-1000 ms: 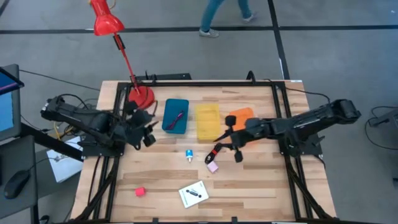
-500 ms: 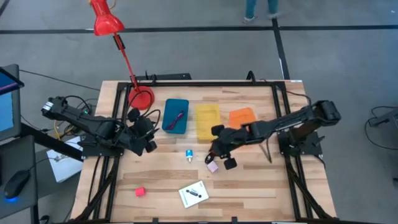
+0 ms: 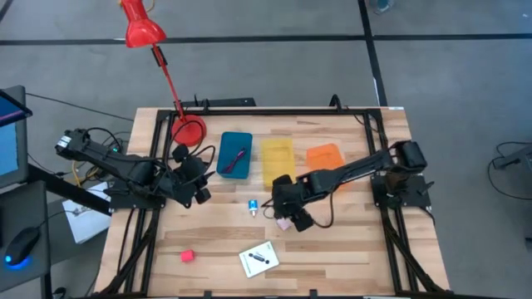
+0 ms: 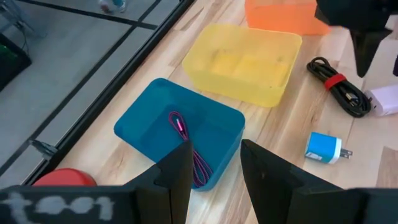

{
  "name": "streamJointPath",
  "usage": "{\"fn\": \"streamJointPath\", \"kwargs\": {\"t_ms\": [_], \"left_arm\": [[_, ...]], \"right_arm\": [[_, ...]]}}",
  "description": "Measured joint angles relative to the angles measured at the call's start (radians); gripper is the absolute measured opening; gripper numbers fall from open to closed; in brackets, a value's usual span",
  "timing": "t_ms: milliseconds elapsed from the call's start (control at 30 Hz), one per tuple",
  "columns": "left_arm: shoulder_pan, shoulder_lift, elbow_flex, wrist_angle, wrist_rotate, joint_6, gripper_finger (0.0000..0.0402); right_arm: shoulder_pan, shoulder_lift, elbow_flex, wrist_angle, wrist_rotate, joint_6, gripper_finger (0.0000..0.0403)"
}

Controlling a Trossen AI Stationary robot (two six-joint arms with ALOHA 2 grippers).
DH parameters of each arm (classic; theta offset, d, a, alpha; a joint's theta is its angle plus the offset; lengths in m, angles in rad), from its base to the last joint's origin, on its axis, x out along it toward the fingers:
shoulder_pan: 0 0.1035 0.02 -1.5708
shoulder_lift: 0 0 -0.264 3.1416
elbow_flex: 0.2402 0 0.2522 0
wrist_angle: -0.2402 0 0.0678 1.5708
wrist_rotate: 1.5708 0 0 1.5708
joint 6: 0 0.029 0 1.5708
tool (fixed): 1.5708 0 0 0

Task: Pick and place items into bin
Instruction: Put the black charger cable into the blue bin

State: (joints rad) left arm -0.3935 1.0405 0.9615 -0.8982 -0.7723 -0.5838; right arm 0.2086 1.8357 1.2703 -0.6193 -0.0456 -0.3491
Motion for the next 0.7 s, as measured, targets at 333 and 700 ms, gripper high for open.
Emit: {"fn": "streamJointPath", "kwargs": {"t_ms": [333, 700], "left_arm": [[0.0, 0.0, 0.0, -0.001, 0.001, 0.0, 0.0126], [0.0, 0.0, 0.0, -0.003, 0.012, 0.0, 0.0126]], "right_arm": [[0.008, 0.139, 0.024, -0.079, 0.23, -0.178, 0.0243], [-0.013, 0.163, 0.049, -0.067, 0.208, -0.227, 0.024]]}}
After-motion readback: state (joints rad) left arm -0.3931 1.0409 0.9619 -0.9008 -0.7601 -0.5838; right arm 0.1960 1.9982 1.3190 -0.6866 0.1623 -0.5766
